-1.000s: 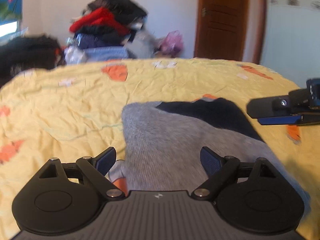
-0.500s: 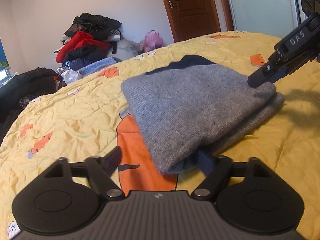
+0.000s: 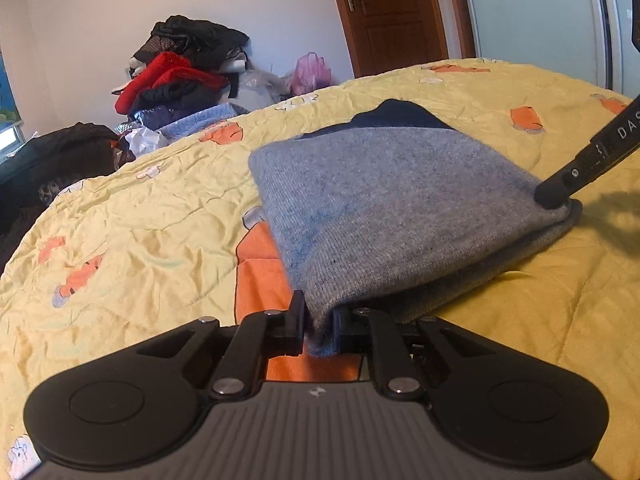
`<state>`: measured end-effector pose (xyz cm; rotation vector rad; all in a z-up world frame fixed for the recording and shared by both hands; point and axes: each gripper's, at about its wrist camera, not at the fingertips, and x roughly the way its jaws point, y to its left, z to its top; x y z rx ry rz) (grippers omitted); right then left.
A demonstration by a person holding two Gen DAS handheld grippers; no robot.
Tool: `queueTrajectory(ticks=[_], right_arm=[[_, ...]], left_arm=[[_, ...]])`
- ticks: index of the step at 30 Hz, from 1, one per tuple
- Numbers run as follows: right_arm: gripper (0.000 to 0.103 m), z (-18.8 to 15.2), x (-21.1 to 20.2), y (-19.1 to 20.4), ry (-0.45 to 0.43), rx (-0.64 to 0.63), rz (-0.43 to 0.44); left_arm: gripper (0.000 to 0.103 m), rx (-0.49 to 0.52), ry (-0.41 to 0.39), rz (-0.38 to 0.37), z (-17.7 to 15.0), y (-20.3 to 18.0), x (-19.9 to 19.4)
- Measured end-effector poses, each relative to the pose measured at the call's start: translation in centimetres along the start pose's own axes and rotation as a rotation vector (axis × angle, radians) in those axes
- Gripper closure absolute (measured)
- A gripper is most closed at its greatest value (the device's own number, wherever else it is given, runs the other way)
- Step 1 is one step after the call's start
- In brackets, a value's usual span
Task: Fold small clothes
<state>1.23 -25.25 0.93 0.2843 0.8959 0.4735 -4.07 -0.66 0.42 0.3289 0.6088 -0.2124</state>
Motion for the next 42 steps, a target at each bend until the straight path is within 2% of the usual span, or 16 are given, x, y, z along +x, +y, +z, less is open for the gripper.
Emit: queueTrajectory(ticks=[2, 4, 6, 7, 8, 11, 13, 16, 18, 23, 26, 29, 34, 37, 39, 42], right_arm=[[0.074, 0.4, -0.7, 0.1, -0.018, 0.022, 0.011], [0.058, 0.9, -2.0, 0.3, -0.076, 0.026, 0.014], [0.053, 2.2, -3.3, 0.6, -0.161, 0.022, 0.018], [0.05, 3.1, -3.4, 0.7, -0.189, 0.026, 0.028], [0.05, 4.2, -3.1, 0.8, -0.212, 0.033, 0.039], [0.049, 7.7, 0.2, 1.6, -0.215, 0.036, 0.087], [0.048, 9.7, 3.4, 2.4, -0.165, 0.021, 0.087], [0.047, 10.7, 8.4, 2.7, -0.042, -0.011, 0.02], [0.047, 10.1, 9.5, 2.4, -0.068, -0.044, 0.023], [0.043, 8.8, 6.2, 3.7, -0.085, -0.043, -0.02], [0.033, 5.4, 1.9, 4.7, -0.16, -0.079, -0.018], [0.025, 1.2, -1.1, 5.2, -0.197, -0.107, -0.078], [0.019, -4.5, -2.8, 4.3, -0.138, -0.128, -0.226], [0.009, -6.1, -2.9, 3.4, -0.111, -0.088, -0.303], [0.004, -6.6, -2.7, 3.0, -0.107, -0.048, -0.339], [0.0, -6.3, -2.1, 3.5, -0.117, -0.031, -0.361]], left_arm=[[0.079, -0.029, 0.0, -0.032, 0.3, 0.5, -1.0], [0.068, -0.062, -0.015, -0.055, 0.5, 1.3, -2.2], [0.051, -0.113, -0.049, -0.064, 0.9, 1.8, -3.1], [0.037, -0.141, -0.067, -0.072, 1.3, 1.9, -3.2], [0.034, -0.164, -0.089, -0.078, 1.8, 1.8, -2.9], [0.034, -0.125, -0.12, -0.065, 3.8, 0.0, -1.1], [0.034, -0.106, -0.121, -0.107, 4.8, -0.9, -0.4], [0.034, -0.099, -0.025, -0.175, 5.0, -1.7, 2.1], [0.035, -0.134, 0.021, -0.185, 4.2, -1.5, 3.7], [0.034, -0.18, -0.043, -0.203, 3.8, -0.7, 0.8], [0.034, -0.19, -0.089, -0.149, 2.8, 0.1, -2.0], [0.034, -0.238, -0.058, -0.097, 1.2, 1.1, -3.6], [0.027, -0.287, 0.076, -0.036, -1.9, 1.5, -3.8], [0.025, -0.331, 0.13, -0.009, -2.7, 1.4, -3.3], [0.015, -0.35, 0.12, 0.0, -2.6, 1.0, -3.0], [0.014, -0.351, 0.114, -0.01, -2.2, 0.5, -2.2]])
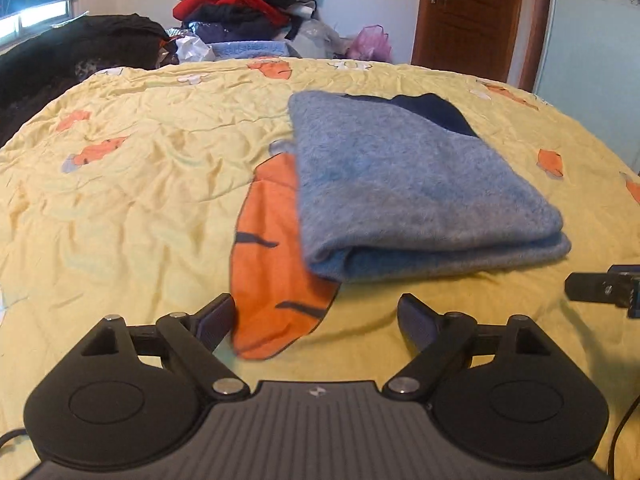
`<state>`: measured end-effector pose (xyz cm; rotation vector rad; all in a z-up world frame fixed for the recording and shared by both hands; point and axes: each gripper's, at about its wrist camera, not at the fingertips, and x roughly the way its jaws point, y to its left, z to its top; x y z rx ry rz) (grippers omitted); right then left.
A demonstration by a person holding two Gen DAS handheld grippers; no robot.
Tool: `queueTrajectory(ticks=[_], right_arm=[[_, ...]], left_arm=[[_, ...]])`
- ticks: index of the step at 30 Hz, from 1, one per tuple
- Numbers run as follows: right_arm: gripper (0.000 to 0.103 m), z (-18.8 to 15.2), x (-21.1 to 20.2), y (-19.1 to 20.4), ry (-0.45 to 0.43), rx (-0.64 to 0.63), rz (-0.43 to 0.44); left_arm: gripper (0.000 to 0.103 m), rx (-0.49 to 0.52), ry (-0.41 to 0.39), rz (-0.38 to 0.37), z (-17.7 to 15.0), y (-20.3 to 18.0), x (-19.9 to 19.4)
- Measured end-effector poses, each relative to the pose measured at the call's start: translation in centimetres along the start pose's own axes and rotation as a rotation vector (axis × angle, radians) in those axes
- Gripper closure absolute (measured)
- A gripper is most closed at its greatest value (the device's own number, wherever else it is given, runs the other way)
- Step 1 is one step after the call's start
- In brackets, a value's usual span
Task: Fold small clothes
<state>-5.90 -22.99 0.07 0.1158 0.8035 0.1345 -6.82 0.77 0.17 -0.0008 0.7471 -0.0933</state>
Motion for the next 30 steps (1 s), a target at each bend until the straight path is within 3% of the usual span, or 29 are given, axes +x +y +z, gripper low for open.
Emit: queueTrajectory(ticks=[3, 7, 9, 14, 19, 30], right_arm=[[0.0, 1.0, 1.0, 1.4, 0.073, -0.015, -0.08], [0.001, 2.9, 1.1, 2.5, 0.077, -0.084, 0.001], [0.0, 3.6, 1.1, 2.2, 0.054, -0.038, 0.014], [0.0, 3.4, 3.1, 1.9, 0.097, 0.04, 0.031], [0.0, 2.3, 3.0, 2.9, 0.05, -0.033, -0.002], [0.0, 1.5, 2.8, 1.9, 0.037, -0.128, -0.06]], left_arm=[[0.014, 0.042, -0.005, 0.007, 0.5, -1.2, 1.0], [0.0, 0.061, -0.02, -0.008, 0.5, -1.7, 2.1], [0.0, 0.061, -0.019, -0.01, 0.5, -1.7, 2.1], [0.0, 0.061, -0.02, -0.011, 0.5, -1.6, 2.0], [0.0, 0.061, -0.019, -0.007, 0.5, -1.6, 1.9], [0.0, 0.056, -0.02, 0.002, 0.4, -1.7, 1.8]])
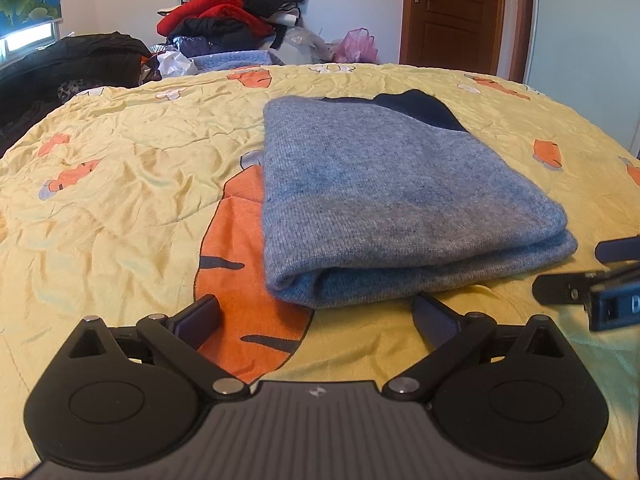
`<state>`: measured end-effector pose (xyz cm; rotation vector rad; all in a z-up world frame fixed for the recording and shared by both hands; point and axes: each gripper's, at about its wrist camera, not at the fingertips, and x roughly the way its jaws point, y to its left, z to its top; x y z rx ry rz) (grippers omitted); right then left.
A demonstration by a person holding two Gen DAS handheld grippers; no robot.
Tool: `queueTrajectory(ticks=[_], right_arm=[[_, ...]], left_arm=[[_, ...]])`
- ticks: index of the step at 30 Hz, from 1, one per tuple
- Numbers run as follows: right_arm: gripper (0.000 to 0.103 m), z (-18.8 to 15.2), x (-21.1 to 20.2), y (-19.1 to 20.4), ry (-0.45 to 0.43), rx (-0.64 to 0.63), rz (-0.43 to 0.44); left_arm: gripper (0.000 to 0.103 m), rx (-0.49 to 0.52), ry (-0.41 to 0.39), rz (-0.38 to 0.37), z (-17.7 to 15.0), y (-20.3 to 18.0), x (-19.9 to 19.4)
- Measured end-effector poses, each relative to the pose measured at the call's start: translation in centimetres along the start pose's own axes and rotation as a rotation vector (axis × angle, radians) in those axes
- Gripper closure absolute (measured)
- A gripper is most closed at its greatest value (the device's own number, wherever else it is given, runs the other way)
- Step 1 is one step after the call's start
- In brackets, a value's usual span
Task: Fold small clothes
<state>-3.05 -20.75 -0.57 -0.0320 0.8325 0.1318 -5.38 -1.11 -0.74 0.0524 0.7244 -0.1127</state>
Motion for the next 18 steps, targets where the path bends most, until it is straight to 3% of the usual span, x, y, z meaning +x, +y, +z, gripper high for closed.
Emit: queueTrajectory(ticks=[3, 10, 18], right_arm=[[0.0, 0.7, 0.3, -0.7, 0.008, 0.018, 0.018], [0.0, -2.1, -0.4, 0.6, -0.129, -0.018, -0.035], [0.0, -2.2, -0.4, 1.1, -0.132, -0.016, -0.052]], left_arm=[[0.0, -0.003, 0.0, 0.003, 0.1, 0.0, 0.0], [0.0, -0.008, 0.0, 0.008, 0.1, 0.2, 0.0], [0.0, -0.008, 0.0, 0.009, 0.1, 0.2, 0.0]])
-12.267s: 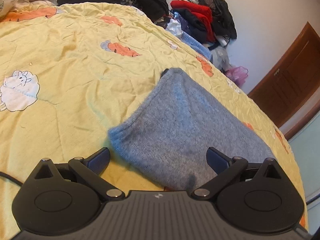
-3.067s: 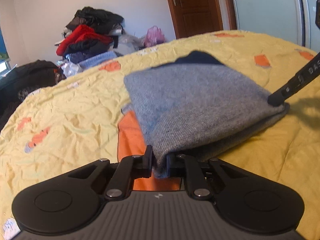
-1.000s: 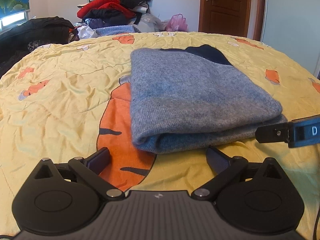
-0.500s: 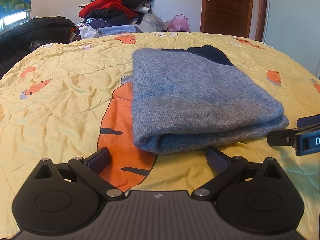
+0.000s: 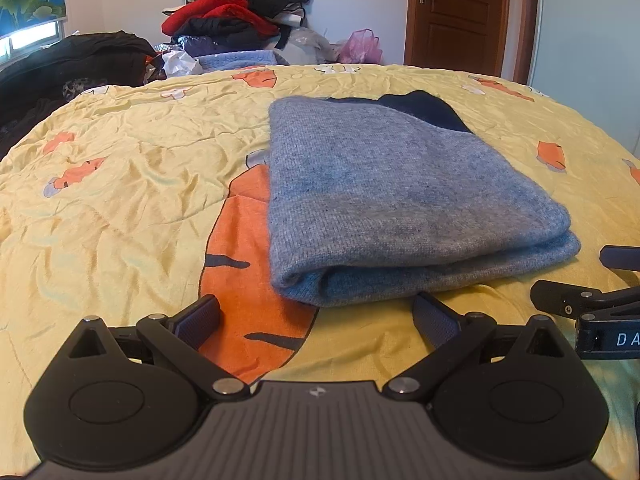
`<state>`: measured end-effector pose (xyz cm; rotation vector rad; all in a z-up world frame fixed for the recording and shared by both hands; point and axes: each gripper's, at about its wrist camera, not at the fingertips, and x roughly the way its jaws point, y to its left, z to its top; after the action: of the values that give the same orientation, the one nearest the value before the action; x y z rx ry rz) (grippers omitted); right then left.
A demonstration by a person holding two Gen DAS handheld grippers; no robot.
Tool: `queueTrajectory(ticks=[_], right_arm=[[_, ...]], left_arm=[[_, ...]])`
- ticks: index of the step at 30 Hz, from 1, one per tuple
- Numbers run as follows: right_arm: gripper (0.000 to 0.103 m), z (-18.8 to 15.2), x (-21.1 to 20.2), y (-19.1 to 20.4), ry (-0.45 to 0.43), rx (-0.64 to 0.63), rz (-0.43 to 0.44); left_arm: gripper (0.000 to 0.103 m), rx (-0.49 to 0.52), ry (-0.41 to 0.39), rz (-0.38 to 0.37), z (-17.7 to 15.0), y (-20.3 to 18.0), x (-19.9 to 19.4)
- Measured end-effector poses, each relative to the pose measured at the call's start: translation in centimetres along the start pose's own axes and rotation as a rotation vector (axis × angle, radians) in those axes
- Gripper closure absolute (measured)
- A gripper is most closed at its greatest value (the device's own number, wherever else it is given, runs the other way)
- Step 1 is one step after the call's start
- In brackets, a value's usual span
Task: Fold small clothes
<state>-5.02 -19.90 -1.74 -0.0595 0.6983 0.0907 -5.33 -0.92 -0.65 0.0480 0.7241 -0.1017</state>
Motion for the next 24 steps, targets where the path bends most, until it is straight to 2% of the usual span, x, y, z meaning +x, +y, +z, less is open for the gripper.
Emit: queueTrajectory(ticks=[24], right_arm=[[0.0, -0.17, -0.14, -0.14, -0.008, 0.012, 0.006]], left_arm=[[0.0, 0.001, 0.0, 0.0, -0.01, 0.07, -0.01]])
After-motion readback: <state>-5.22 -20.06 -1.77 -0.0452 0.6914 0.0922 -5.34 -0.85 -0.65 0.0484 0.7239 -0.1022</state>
